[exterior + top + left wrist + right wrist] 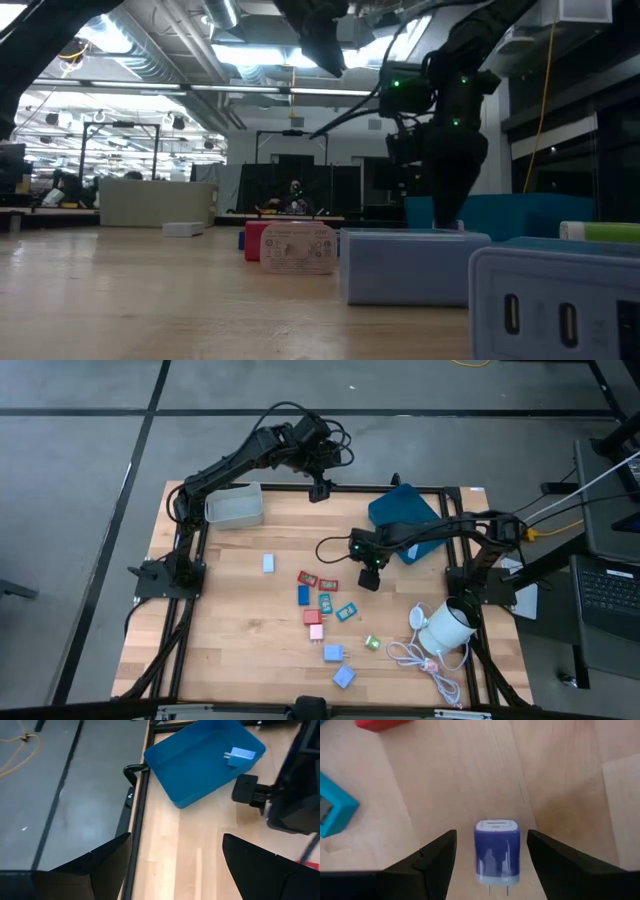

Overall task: Pick & Place Office items
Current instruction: Put the violet charger adapter into the blue bin

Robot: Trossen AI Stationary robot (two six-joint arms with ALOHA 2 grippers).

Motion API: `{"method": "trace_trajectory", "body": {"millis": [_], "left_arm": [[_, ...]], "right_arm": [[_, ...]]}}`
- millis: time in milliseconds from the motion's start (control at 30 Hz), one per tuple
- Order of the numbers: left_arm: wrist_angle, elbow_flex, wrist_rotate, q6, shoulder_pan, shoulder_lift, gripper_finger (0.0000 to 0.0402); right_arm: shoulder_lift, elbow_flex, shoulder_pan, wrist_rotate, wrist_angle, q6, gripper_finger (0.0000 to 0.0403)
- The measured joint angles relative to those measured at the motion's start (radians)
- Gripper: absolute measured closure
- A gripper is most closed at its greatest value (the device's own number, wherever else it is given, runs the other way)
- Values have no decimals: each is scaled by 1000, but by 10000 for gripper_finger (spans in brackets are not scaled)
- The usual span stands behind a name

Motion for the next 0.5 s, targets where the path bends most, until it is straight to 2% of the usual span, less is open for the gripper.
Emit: {"method": "trace_trajectory", "body": {"millis": [200, 300, 400, 500], "left_arm": [[-20, 0, 3, 2, 10, 0, 96], [-27, 0, 4, 5, 17, 0, 96], [-26, 0, 5, 6, 21, 0, 96], [-26, 0, 7, 8, 26, 0, 96]], "right_arm": [[10, -42, 0, 16, 24, 19, 157], [8, -60, -1, 31, 43, 33, 170], [8, -64, -2, 31, 55, 58, 209], [3, -67, -8, 30, 69, 92, 272]]}}
